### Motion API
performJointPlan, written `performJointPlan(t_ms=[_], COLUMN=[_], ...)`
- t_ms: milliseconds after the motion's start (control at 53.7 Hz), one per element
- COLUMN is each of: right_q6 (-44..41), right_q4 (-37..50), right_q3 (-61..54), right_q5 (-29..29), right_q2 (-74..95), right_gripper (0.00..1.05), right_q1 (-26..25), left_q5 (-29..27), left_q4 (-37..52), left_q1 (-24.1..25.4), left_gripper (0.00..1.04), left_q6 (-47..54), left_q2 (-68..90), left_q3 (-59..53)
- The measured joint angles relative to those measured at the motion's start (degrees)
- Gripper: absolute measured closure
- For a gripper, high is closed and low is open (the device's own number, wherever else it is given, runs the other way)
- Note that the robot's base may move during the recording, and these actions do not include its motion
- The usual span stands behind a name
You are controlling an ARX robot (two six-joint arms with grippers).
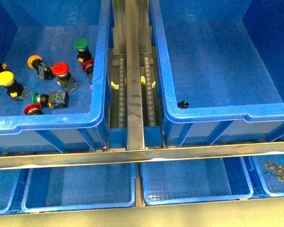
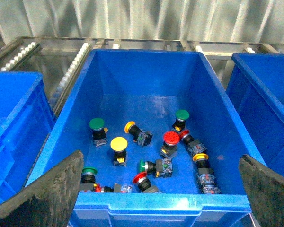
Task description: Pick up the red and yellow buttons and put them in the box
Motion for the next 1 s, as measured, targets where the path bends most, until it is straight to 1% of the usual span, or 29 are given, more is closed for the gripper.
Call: performJointPlan(t_ms=[1005], right_q6=[0.0], right_q4=[0.0], right_q3=[0.0], right_q5=[0.0], right_q2=[0.0], right_gripper=[0.07], right_q1=[0.0], left_q5=[0.0], left_q4=[0.0], left_q1=[0.0], left_gripper=[0.08], left_q6=[0.0], left_q2=[0.0], left_q3=[0.0])
